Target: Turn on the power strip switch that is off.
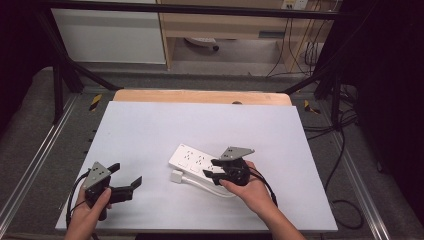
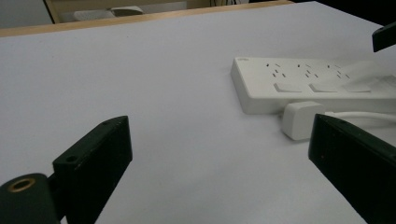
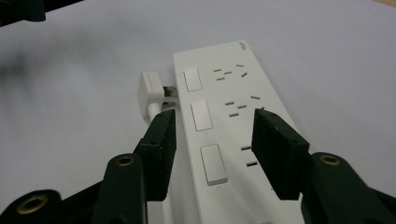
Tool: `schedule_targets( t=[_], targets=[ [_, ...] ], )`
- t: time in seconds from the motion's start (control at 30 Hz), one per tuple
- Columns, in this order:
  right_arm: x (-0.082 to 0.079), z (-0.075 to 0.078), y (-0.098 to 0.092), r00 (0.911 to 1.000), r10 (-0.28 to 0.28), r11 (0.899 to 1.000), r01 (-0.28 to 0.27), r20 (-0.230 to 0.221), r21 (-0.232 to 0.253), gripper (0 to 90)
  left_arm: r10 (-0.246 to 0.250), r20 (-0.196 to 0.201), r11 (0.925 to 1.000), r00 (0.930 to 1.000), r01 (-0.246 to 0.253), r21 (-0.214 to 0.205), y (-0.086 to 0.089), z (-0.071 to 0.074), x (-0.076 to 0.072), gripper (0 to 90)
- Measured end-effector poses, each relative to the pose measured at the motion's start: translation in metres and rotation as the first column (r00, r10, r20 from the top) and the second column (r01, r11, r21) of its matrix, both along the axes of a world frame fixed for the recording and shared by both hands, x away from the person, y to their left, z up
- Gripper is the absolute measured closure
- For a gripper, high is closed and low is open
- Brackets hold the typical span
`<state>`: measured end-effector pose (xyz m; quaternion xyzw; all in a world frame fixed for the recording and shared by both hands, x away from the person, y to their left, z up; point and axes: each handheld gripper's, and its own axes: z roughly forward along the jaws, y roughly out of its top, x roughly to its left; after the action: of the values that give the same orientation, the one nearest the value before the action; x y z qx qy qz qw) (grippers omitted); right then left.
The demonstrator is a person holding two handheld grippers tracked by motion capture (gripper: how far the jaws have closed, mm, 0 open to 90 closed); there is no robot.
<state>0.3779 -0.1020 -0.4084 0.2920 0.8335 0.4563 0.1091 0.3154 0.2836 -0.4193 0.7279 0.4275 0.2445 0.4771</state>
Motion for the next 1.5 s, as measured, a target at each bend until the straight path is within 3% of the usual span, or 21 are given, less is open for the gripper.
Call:
schedule_targets(
  t=[0.43, 0.83, 1.5],
  targets=[
    [-0.002, -0.009, 0.000, 0.9996, 0.026, 1.000, -0.026, 0.006, 0.003, 69.6, -0.002, -0.002, 1.0000, 1.0000, 0.002, 0.001, 0.000, 0.000, 0.000, 6.6],
    [-0.003, -0.020, 0.003, 0.9995, 0.030, 0.999, -0.029, 0.011, -0.023, 78.6, -0.010, -0.006, 0.9999, 0.9999, 0.010, 0.004, -0.001, -0.001, 0.000, 7.1],
    [-0.004, -0.029, 0.001, 0.9994, 0.028, 0.999, -0.028, 0.022, -0.016, 89.0, -0.002, -0.004, 1.0000, 1.0000, 0.002, 0.001, 0.000, -0.001, 0.000, 6.8]
  ],
)
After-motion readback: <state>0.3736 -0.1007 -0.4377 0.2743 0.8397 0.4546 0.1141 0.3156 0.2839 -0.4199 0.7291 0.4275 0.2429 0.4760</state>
